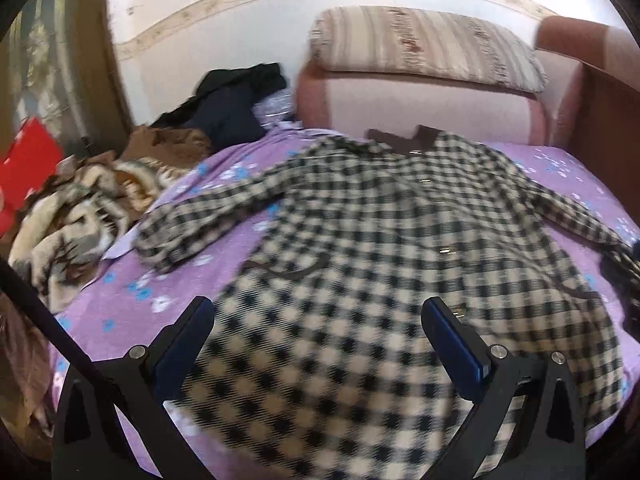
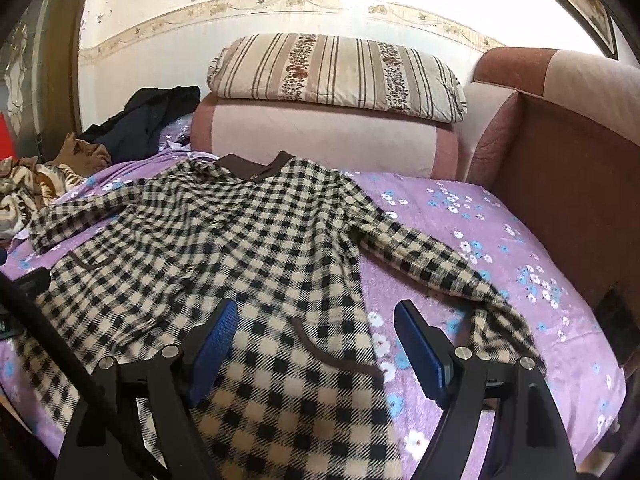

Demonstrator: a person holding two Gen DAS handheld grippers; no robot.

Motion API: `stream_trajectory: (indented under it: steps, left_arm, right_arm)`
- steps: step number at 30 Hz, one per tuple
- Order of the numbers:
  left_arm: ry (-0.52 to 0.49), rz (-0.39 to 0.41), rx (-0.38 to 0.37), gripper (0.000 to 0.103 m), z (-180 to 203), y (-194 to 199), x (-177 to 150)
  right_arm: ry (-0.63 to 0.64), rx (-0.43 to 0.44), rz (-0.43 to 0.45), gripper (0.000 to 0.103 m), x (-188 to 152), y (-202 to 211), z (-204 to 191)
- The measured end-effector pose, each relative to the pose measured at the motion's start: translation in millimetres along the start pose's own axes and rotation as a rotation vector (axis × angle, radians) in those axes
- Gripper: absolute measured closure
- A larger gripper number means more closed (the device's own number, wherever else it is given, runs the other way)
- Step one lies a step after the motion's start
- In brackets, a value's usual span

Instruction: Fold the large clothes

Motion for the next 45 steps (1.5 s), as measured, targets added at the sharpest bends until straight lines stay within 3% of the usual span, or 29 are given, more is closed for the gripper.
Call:
stream_trajectory:
  steps: [7,11,13,15,16,17,18,24,26,28,29,31,32,33,40,45]
  left_arm:
    - [0.114,-0.099,0.067,0.000,-75,-29,-19]
    - [0.131,-0.204,0.049,0.000,-99,-61,-31]
    - [0.133,-0.284,-0.007,0.003,-98,-78,-39]
    - [0.134,-0.354,-0.063,0.044,-91,-90,-47]
    - [0.112,-0.347,-0.015,0.052,-88,-89,-48]
    - [0.086,-0.334,0.008,0.083,-84,-84,-49]
    - [0.085,-0.343,-0.006,0.093,-81,-80,-49]
    - [0.163,-0.318,-0.085,0.093,-81,-28,-62]
    - [0.171,-0.319,-0.068,0.090,-79,-13,-75]
    - [0.172,-0.307,-0.002,0.086,-78,6,-89]
    - [0.174,-0.290,0.002,0.081,-77,16,-93]
    - [0.187,-0.227,-0.030,0.060,-69,42,-94]
    - [0.201,-0.184,-0.041,0.040,-63,58,-94]
    - [0.216,-0.145,-0.033,0.033,-57,70,-93]
    - [0.180,-0.059,-0.006,0.033,-23,131,-80]
    - [0.143,0.012,-0.004,0.029,-10,166,-77]
  right_arm:
    - [0.030,0.028,0.003,0.019,-9,11,-17]
    - [0.037,0.040,-0.013,0.018,-13,7,-22]
    - [0.033,0.046,-0.023,0.018,-14,4,-22]
    - [0.023,0.052,-0.031,0.018,-15,0,-21]
    - [0.016,0.055,-0.037,0.018,-15,-2,-19]
    - [0.008,0.057,-0.043,0.018,-16,-4,-17]
    - [-0.005,0.062,-0.054,0.018,-16,-6,-13]
    - [-0.107,0.056,-0.063,0.018,-17,-1,21]
    - [-0.130,0.054,-0.061,0.018,-21,6,30]
    - [-0.135,0.059,-0.067,0.018,-26,12,35]
    - [-0.136,0.066,-0.068,0.018,-30,18,35]
    - [-0.123,0.076,-0.053,0.018,-39,33,34]
    - [-0.111,0.070,-0.042,0.018,-44,41,33]
    - [-0.099,0.062,-0.032,0.018,-48,49,31]
    - [-0.117,0.073,-0.004,0.018,-63,120,39]
    - [-0.110,0.007,0.066,0.015,-74,163,46]
Point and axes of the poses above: each gripper's, at about its wrist camera, not at the fingertips, and y roughly against the way its jaws point, z to its right, x to its top, the point moved 6 cm from there along -y, roughly the way its jaws point, and after that the axes turned 10 degrees about -z, right-handed, at the moved point
